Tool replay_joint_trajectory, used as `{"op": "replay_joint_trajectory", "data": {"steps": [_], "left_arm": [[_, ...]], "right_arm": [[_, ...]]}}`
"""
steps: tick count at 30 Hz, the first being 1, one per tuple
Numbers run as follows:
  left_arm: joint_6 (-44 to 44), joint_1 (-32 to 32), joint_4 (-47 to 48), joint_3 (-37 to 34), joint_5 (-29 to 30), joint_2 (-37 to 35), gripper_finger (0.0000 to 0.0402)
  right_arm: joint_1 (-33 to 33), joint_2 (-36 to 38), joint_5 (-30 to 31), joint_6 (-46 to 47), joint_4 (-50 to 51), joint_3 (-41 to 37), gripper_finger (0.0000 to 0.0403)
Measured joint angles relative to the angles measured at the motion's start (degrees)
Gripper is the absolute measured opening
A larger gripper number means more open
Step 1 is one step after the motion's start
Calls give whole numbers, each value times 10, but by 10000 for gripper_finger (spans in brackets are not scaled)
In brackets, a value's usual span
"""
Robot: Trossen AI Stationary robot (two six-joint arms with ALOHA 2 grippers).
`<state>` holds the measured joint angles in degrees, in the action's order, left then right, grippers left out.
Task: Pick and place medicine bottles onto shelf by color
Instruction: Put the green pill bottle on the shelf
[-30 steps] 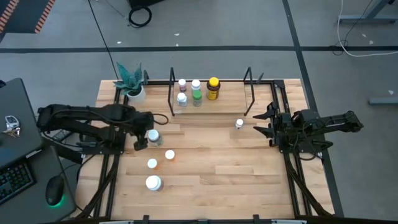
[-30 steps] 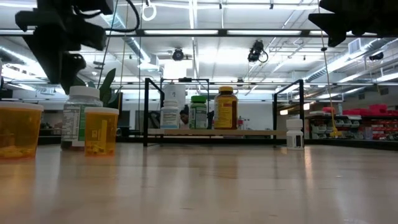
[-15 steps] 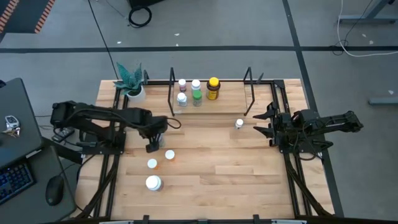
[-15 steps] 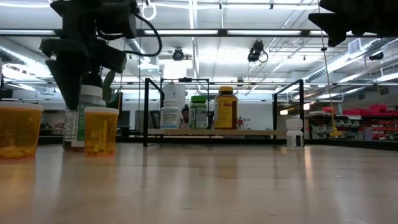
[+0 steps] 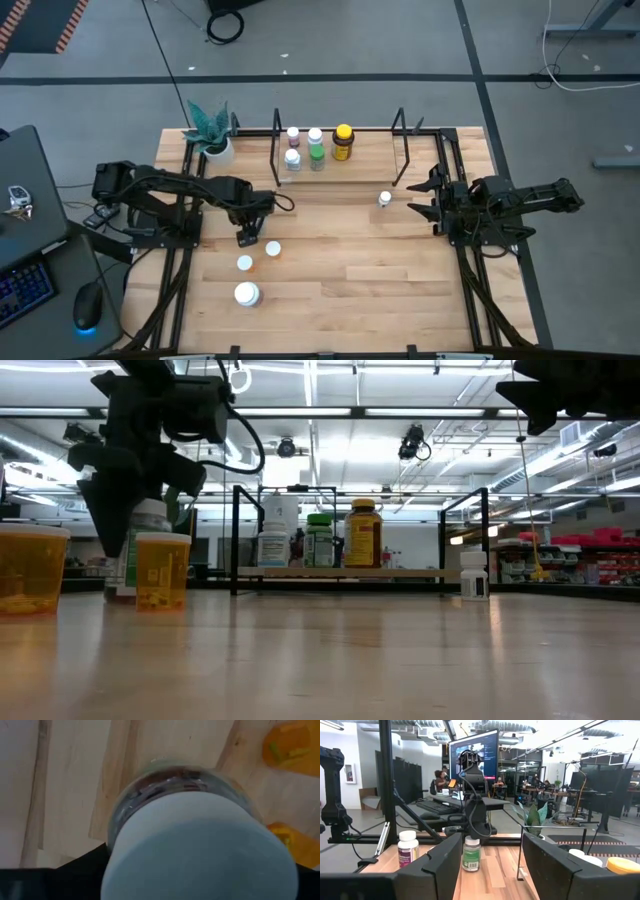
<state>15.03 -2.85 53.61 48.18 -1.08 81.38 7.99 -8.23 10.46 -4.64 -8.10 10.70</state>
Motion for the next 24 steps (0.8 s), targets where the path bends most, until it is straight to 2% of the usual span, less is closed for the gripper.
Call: {"op": "replay_joint_trajectory", "data": {"steps": [8,16,24], "left_arm": [[12,0,4,4,0,0,278],[-7,-18,5,69,15,3,272],[-50,-26,19,155,15,85,273]], "right_arm": [[0,0,0,0,0,0,217],[0,0,0,0,0,0,217],[0,0,-1,0,0,0,217]]}}
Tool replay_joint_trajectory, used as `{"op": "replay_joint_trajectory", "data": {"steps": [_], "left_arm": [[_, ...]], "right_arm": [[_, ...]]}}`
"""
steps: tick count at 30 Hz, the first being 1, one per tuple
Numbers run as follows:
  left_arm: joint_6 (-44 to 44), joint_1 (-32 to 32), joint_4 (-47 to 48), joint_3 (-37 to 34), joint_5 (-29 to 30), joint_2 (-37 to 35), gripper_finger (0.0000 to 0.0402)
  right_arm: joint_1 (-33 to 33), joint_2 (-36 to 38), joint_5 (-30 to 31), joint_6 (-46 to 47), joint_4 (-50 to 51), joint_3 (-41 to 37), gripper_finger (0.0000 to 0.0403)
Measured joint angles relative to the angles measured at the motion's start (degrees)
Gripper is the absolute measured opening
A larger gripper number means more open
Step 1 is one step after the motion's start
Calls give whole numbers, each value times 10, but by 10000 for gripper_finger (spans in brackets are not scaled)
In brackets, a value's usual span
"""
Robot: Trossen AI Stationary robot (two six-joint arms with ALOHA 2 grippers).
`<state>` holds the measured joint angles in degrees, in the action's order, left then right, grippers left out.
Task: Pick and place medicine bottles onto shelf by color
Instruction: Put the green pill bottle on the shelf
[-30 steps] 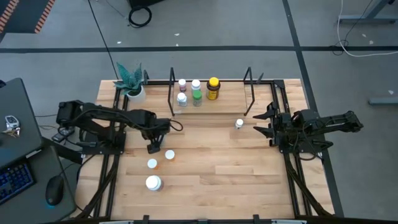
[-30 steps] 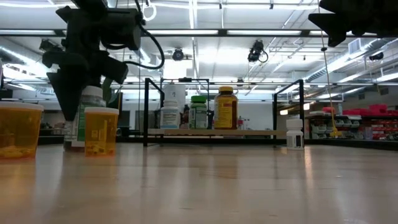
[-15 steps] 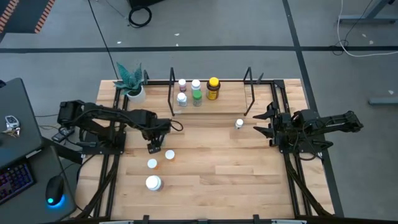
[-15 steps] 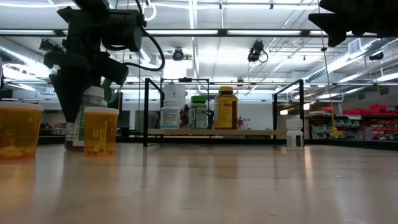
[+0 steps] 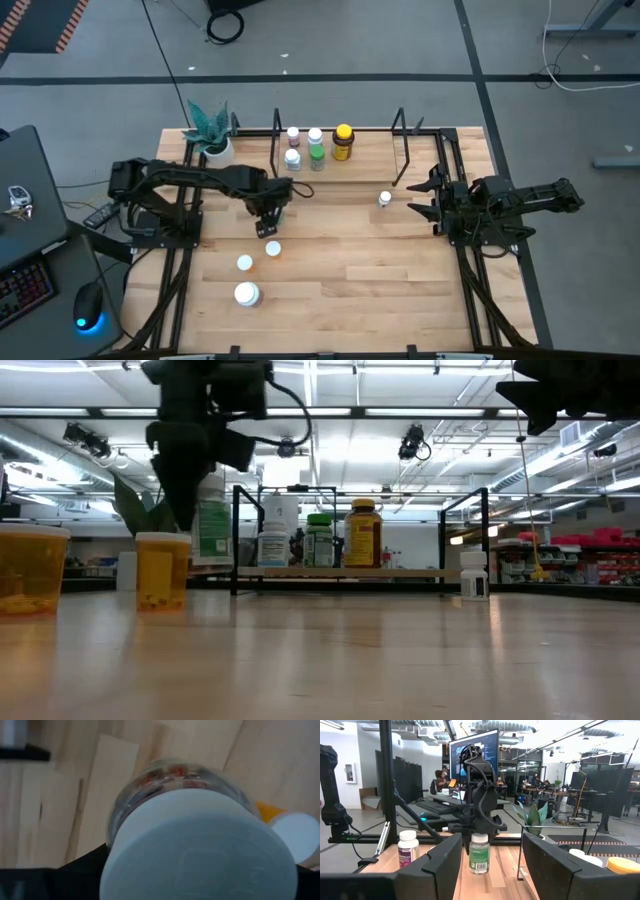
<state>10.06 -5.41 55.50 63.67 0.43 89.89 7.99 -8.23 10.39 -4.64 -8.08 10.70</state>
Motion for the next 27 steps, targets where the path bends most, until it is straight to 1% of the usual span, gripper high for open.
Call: {"op": "replay_joint_trajectory", "data": {"steps": [10,14,19,21,27], "left_arm": [[-117,-6,13,180,1,142,273],[-149,-17,21,255,14,188,275],[-181,-33,33,346,17,242,275],[-198,-40,41,380,31,264,275],[-228,-60,37,476,104,328,276]], "right_arm": [[0,0,0,0,0,0,217],[0,0,0,0,0,0,218],[0,0,0,0,0,0,217],[0,0,0,0,0,0,218],[0,0,0,0,0,0,217]]}}
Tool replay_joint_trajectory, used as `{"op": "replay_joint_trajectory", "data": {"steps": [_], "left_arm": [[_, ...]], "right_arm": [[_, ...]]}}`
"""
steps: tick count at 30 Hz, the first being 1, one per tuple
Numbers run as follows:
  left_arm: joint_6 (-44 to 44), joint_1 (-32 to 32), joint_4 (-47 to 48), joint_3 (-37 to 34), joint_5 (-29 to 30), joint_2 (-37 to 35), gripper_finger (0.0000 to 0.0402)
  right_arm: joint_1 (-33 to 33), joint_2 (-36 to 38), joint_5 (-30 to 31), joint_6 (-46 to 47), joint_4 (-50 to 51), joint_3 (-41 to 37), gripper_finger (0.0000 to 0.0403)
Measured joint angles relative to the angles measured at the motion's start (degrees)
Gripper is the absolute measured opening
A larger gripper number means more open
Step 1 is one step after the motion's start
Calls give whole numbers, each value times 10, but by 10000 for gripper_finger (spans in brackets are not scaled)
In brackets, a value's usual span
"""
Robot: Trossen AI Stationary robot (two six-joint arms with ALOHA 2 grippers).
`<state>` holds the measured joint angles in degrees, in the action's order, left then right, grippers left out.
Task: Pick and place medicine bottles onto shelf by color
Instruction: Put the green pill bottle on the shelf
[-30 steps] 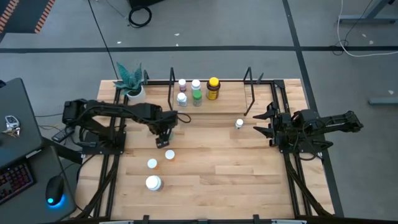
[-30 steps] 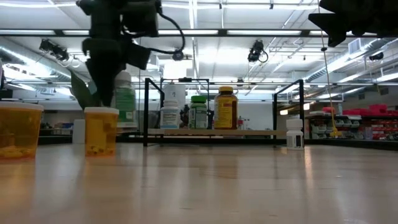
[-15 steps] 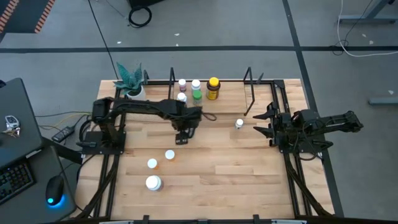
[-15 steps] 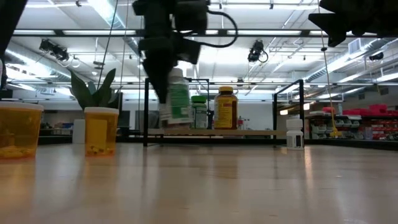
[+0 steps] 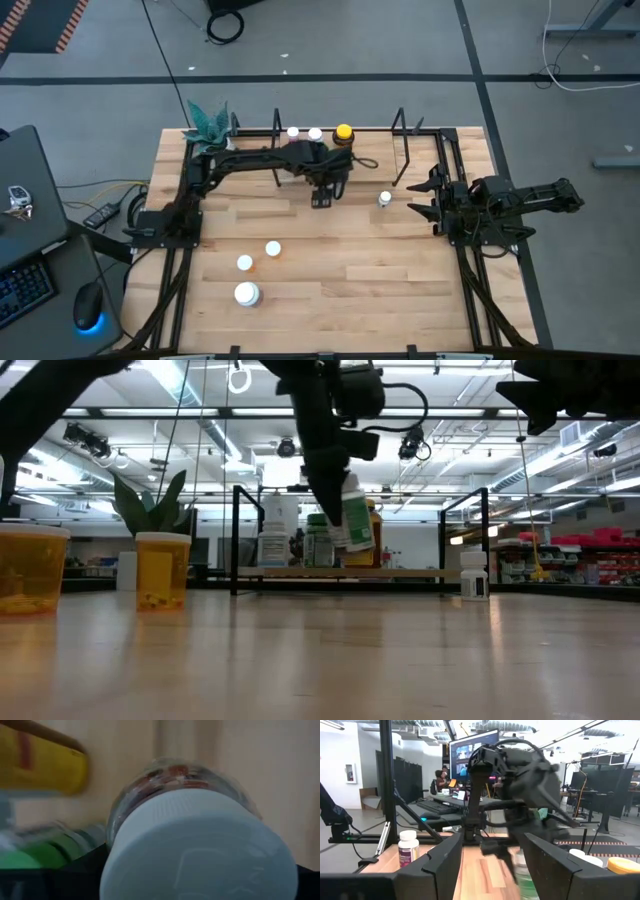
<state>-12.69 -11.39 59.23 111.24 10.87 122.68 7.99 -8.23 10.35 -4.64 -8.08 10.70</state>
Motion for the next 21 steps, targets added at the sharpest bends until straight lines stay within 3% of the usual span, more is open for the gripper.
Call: {"op": "replay_joint_trajectory", "data": {"steps": [8,21], "left_arm": [[3,-27,2,75,22,58,276],[-5,-39,-21,85,22,73,277]], "right_arm": [[0,0,0,0,0,0,217],[0,0,0,0,0,0,217]]}}
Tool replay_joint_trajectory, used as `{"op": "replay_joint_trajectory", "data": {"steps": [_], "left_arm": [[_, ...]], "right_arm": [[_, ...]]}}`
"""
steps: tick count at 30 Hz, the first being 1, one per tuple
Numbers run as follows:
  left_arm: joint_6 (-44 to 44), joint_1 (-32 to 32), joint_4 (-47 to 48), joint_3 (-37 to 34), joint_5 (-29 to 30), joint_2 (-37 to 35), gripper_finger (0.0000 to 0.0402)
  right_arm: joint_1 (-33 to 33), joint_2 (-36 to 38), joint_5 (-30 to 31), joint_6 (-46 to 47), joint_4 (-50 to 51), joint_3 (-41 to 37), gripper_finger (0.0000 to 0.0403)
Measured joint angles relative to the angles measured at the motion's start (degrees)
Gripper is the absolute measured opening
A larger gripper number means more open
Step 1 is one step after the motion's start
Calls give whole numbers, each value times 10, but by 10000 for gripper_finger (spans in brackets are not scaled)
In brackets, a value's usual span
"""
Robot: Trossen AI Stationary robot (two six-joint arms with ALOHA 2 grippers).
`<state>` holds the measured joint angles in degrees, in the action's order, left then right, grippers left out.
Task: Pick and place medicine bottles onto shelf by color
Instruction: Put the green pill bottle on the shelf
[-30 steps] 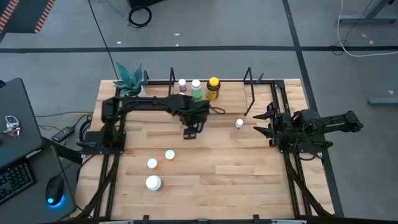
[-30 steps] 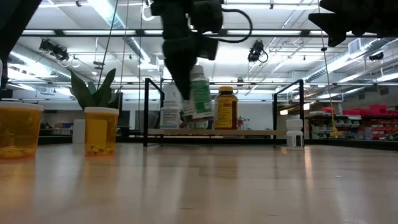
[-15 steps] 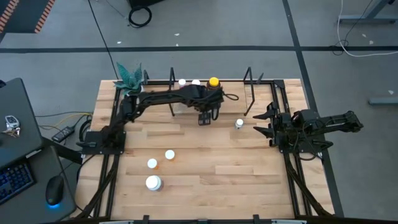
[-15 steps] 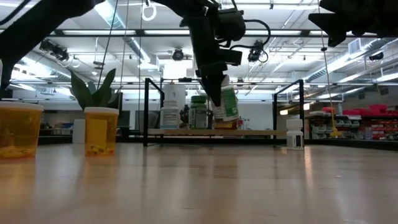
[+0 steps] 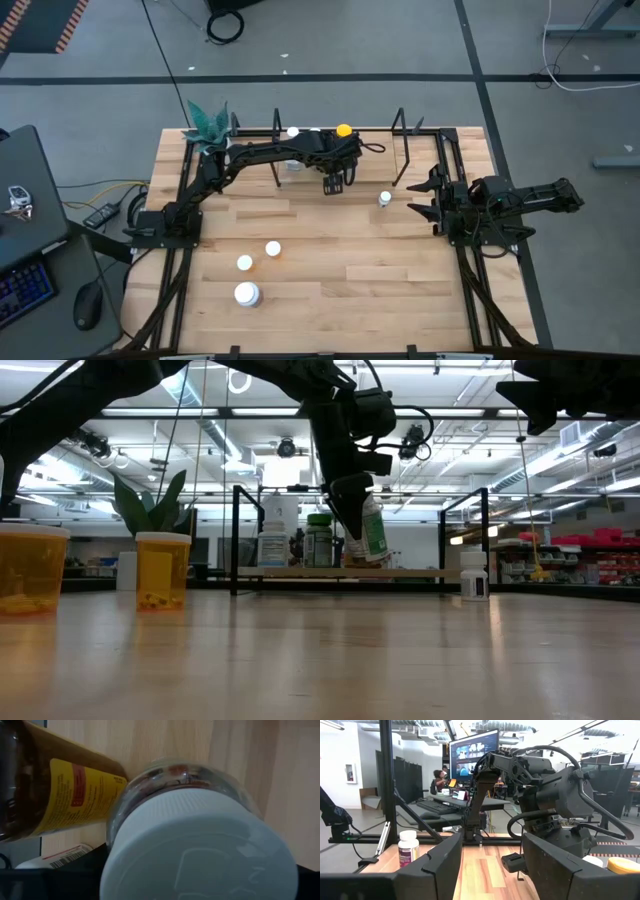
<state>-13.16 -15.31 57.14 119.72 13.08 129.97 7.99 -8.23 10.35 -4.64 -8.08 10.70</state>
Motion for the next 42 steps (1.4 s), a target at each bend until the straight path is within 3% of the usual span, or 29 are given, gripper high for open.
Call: {"op": "replay_joint_trajectory", "data": {"steps": [42], "left_arm": [[-52,-15,-19,0,7,11,279]], "right_arm": [[0,0,0,0,0,0,217]]}}
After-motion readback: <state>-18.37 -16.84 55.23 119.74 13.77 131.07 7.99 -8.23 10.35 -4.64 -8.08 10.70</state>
